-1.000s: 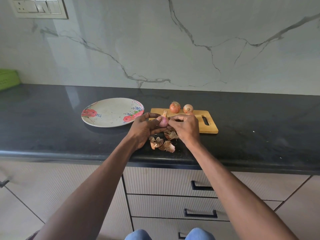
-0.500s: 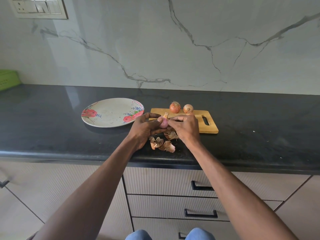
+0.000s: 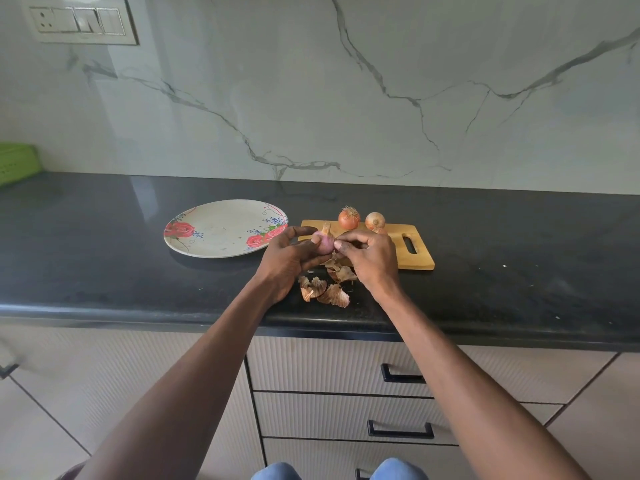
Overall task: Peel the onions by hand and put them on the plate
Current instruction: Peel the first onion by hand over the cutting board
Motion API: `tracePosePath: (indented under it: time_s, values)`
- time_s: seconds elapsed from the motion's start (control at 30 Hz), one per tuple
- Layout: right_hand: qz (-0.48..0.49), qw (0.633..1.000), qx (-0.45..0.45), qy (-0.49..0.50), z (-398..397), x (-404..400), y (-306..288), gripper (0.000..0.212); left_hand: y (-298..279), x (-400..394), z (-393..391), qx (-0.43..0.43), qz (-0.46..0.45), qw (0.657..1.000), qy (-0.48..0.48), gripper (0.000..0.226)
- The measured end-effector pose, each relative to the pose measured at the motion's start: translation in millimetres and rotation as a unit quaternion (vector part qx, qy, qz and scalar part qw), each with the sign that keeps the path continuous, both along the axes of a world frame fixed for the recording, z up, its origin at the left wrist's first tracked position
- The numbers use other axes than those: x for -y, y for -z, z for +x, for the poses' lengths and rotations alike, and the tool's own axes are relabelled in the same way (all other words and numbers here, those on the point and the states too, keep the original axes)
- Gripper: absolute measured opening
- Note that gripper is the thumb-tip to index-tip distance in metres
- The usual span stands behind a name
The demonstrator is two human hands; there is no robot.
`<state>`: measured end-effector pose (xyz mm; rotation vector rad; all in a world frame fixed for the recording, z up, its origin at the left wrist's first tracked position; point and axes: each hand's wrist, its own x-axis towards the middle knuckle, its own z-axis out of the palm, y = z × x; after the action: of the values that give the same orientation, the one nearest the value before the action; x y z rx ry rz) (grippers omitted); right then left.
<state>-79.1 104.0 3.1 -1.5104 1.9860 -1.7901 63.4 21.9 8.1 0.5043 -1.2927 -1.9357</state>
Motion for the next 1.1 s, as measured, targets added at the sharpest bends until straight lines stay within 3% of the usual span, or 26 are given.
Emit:
tracePosePath:
  time_s: [0.23,0.6,0.77,0.93,1.1]
  values:
    - [0.021,0.999,-0.039,0.002,2,5,3,0.007,-5,-6,2,-0.002,-0.008,1.0,0.017,0.055]
    - [0.017,1.0,0.021,-0.01,3,1,3,0.015,-6,1,0,0.029,0.03,0.999,0.016,0.018]
    - [0.007,1.0,0.027,-0.005,2,1,3,0.007,-7,2,0,0.037,0.04,0.998,0.015,0.025]
    - [-0.003,0.999,0.047,-0.004,1,3,4,0.022,-10,2,4,0.0,0.075,0.997,0.018,0.022]
    - [-0.021,0.999,0.03,0.01,1,2,3,0.015,-12,-1,6,-0.023,0.111,0.993,0.033,0.024]
